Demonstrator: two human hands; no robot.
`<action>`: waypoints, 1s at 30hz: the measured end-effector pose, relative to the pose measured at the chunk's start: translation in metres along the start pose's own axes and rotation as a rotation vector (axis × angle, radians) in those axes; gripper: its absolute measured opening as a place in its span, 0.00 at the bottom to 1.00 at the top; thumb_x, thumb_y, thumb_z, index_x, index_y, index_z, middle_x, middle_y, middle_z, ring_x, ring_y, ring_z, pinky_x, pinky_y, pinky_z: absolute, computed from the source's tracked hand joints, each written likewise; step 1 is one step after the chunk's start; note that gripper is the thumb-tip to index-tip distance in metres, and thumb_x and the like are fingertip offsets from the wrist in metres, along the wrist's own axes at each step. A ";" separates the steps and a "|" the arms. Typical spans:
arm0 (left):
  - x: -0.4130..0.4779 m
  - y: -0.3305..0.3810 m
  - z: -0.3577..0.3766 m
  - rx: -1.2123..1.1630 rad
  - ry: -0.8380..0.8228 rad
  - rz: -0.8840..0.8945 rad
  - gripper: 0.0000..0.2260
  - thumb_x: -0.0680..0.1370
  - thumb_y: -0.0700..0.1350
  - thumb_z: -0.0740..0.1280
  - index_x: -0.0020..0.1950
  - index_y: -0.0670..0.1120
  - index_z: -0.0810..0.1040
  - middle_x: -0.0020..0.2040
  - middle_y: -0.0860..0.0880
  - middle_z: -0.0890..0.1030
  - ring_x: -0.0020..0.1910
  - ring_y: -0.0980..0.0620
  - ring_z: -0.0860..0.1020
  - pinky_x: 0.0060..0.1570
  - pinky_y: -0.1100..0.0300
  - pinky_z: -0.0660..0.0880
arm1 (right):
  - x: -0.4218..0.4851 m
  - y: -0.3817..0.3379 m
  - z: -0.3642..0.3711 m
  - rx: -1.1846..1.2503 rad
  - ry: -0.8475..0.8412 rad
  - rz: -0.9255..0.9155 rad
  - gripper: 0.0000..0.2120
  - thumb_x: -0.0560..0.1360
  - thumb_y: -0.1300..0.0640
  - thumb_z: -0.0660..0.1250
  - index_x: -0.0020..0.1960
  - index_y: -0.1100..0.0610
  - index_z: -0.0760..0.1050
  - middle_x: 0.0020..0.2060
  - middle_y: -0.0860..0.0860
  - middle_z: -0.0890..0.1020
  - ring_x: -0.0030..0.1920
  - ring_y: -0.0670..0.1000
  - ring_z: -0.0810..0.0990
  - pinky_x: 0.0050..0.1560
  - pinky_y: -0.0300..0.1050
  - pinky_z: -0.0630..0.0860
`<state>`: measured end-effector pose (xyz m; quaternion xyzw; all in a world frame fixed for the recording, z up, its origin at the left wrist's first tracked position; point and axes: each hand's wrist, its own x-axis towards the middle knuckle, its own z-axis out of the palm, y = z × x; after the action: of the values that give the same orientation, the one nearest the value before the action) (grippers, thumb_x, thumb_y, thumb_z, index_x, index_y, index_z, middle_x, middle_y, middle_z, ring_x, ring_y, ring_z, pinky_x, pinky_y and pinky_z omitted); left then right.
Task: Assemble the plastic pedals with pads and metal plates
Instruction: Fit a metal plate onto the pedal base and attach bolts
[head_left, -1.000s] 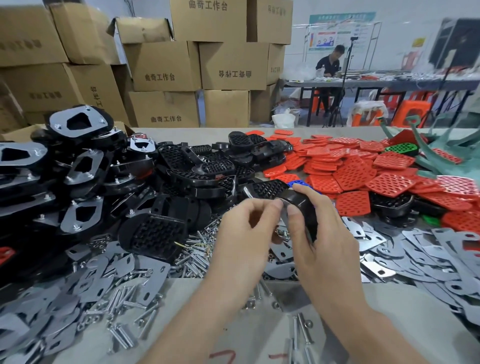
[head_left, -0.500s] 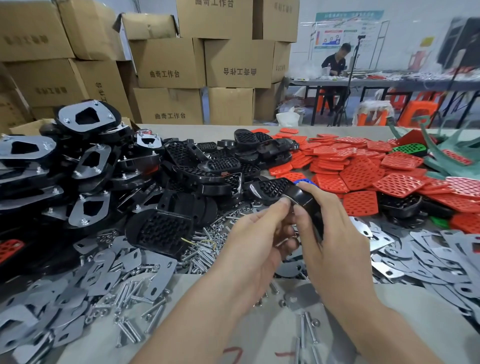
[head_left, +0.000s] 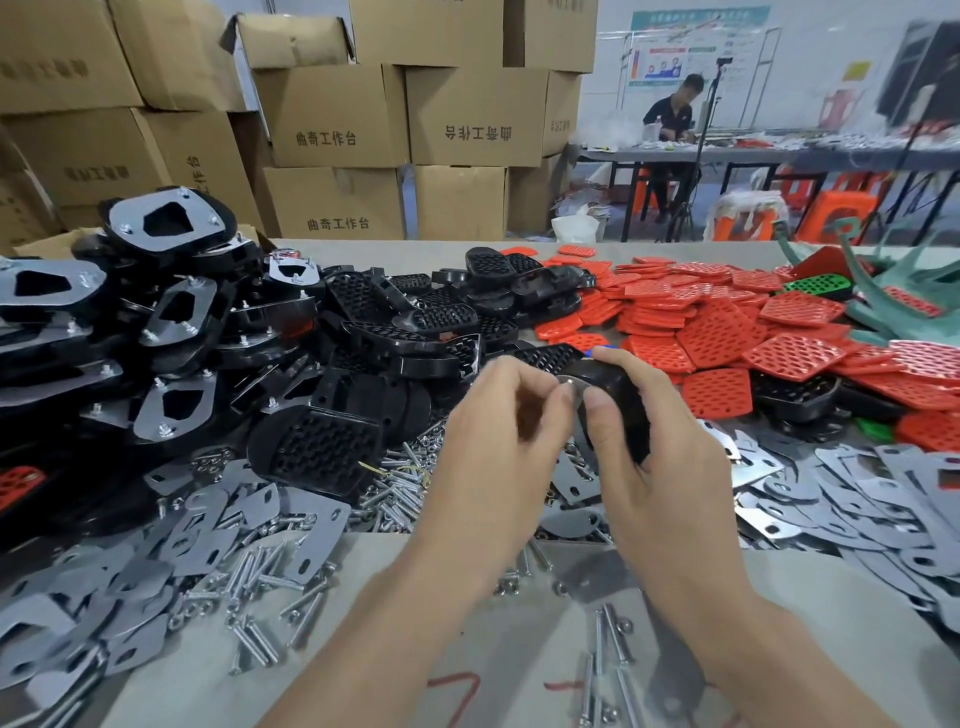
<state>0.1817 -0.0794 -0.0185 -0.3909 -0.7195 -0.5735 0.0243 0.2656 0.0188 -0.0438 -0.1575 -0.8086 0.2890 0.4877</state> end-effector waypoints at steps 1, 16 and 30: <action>0.000 -0.003 -0.002 0.216 0.036 0.192 0.07 0.82 0.46 0.66 0.46 0.45 0.76 0.43 0.54 0.77 0.39 0.57 0.76 0.39 0.65 0.72 | 0.000 -0.001 0.000 0.032 -0.002 0.019 0.16 0.84 0.45 0.59 0.67 0.49 0.76 0.47 0.30 0.77 0.47 0.33 0.76 0.47 0.26 0.70; 0.024 -0.015 -0.080 0.954 -0.692 0.029 0.09 0.84 0.52 0.59 0.59 0.56 0.77 0.55 0.59 0.79 0.54 0.56 0.78 0.57 0.52 0.76 | 0.027 0.022 -0.013 1.179 0.182 1.045 0.11 0.85 0.56 0.62 0.59 0.60 0.80 0.48 0.53 0.88 0.46 0.50 0.87 0.43 0.46 0.85; 0.029 -0.019 -0.051 1.127 -0.720 -0.075 0.09 0.85 0.46 0.58 0.63 0.49 0.75 0.61 0.49 0.74 0.58 0.46 0.77 0.59 0.52 0.74 | 0.025 0.019 -0.019 1.518 -0.042 1.038 0.12 0.83 0.66 0.59 0.63 0.63 0.76 0.54 0.60 0.87 0.50 0.57 0.88 0.53 0.56 0.84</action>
<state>0.1288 -0.1077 -0.0026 -0.4601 -0.8853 0.0557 -0.0366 0.2697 0.0528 -0.0316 -0.1328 -0.2386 0.9277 0.2544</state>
